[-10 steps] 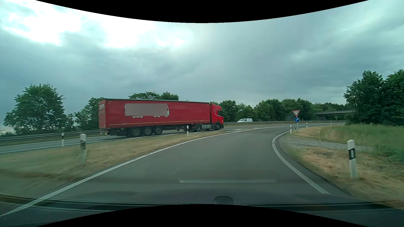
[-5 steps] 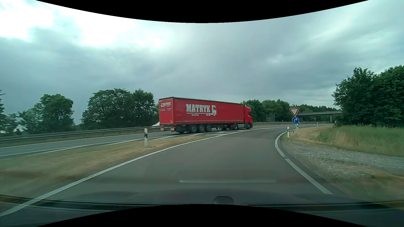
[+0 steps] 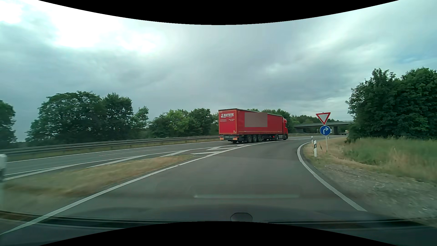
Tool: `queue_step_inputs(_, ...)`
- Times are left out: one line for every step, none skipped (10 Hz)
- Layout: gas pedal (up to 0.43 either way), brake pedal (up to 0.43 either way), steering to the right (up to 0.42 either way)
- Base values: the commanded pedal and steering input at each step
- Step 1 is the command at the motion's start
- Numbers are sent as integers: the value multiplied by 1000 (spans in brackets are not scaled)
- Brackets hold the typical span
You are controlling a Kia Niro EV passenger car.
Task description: Follow the waypoints while adhering to traffic rules and regulations
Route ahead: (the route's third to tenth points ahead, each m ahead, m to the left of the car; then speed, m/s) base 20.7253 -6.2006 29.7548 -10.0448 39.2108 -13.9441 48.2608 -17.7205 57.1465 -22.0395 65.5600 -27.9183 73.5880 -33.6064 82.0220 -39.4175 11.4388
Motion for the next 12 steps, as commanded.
queue_step_inputs(138,0,95)
queue_step_inputs(138,0,92)
queue_step_inputs(138,0,92)
queue_step_inputs(138,0,92)
queue_step_inputs(138,0,92)
queue_step_inputs(138,0,92)
queue_step_inputs(138,0,91)
queue_step_inputs(138,0,90)
queue_step_inputs(138,0,89)
queue_step_inputs(138,0,89)
queue_step_inputs(220,0,89)
queue_step_inputs(240,0,89)
